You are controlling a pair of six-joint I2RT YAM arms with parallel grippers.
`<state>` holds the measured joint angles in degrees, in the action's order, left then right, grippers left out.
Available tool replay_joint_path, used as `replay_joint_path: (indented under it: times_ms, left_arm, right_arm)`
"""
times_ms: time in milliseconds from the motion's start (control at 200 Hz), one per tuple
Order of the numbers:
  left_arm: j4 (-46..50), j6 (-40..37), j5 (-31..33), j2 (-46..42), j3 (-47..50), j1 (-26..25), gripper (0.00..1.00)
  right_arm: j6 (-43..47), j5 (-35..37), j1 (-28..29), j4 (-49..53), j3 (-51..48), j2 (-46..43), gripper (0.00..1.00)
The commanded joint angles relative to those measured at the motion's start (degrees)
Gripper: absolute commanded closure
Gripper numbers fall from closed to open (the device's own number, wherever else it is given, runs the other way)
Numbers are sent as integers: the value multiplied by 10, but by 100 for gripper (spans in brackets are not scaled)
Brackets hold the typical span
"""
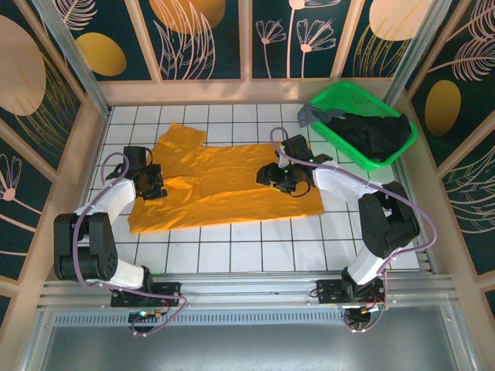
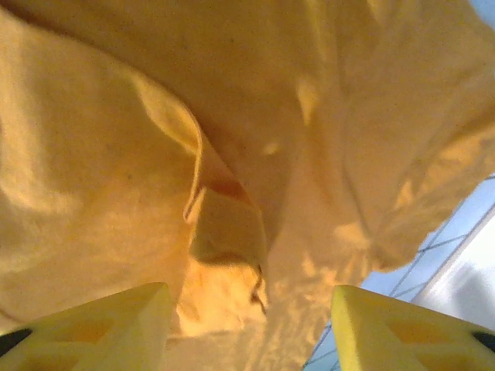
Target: Fold and stack the t-shirts
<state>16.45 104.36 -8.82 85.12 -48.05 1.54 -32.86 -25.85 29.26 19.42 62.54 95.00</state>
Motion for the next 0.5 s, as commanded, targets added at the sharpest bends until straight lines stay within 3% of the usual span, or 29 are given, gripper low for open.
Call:
replay_joint_path:
  times_ms: [0, 160, 350, 495]
  left_arm:
    - [-9, 21, 12, 21, -16, 11, 47]
    - [0, 3, 6, 57, -33, 12, 60]
    - [7, -53, 21, 81, -68, 12, 100]
    - [96, -221, 27, 158, -193, 12, 100]
  right_arm:
    - [14, -8, 4, -7, 2, -10, 42]
    - [16, -6, 4, -3, 2, -11, 42]
    - [15, -8, 4, -4, 5, -5, 42]
    - [16, -7, 3, -3, 9, -1, 42]
